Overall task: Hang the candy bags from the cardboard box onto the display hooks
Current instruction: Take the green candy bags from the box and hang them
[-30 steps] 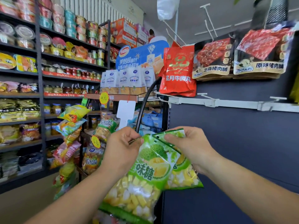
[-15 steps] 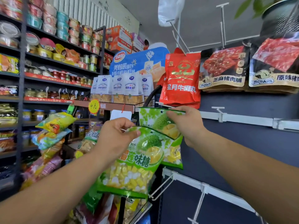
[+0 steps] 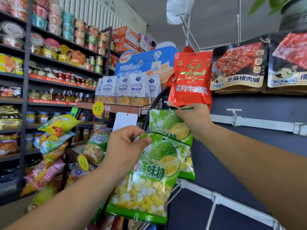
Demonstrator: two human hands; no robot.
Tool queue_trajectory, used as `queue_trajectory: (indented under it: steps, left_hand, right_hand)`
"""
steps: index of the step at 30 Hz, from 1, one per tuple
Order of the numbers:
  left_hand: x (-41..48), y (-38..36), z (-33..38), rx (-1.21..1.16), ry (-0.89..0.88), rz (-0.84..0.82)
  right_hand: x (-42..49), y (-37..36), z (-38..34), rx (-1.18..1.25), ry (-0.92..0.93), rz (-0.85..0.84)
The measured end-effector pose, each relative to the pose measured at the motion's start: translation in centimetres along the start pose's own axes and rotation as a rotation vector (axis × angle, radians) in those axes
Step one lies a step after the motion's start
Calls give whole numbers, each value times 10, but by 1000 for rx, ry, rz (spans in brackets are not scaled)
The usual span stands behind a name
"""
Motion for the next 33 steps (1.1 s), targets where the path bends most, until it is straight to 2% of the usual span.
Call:
queue_trajectory:
  steps: [10, 12, 14, 15, 16, 19, 21, 26, 33]
  left_hand:
    - [1, -7, -8, -21, 36, -68]
    - [0, -7, -9, -10, 39, -68]
    - [-1, -6, -7, 8, 36, -58]
    - [-1, -5, -9, 17, 32, -49]
    - [-2, -5, -10, 25, 29, -36]
    - [-9, -4, -4, 47, 15, -14]
    - [-16, -4, 1, 54, -1, -8]
    - [-25, -1, 8, 115, -32, 16]
    - [-34, 18, 15, 136, -22, 13]
  right_hand:
    - [10, 16, 43, -129, -44, 16]
    - [-3, 20, 40, -203, 7, 15]
    - [-29, 28, 27, -308, 155, 21]
    - [-46, 32, 19, -282, 209, 1]
    - [-62, 37, 15, -183, 185, -61]
    - [-103, 49, 18, 317, -264, -375]
    - [-118, 57, 30, 473, -396, -472]
    - [-134, 65, 18, 480, -345, -349]
    - [-133, 65, -11, 488, -218, -367]
Point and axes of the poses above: each hand's wrist, its own x-axis towards the middle knuckle, its own y-axis out of the back of the hand, z = x × y, the point moved 1 cm from there along x, towards the middle knuckle, and after that the axes turned 15 degrees about y, right-handed, at the moved point
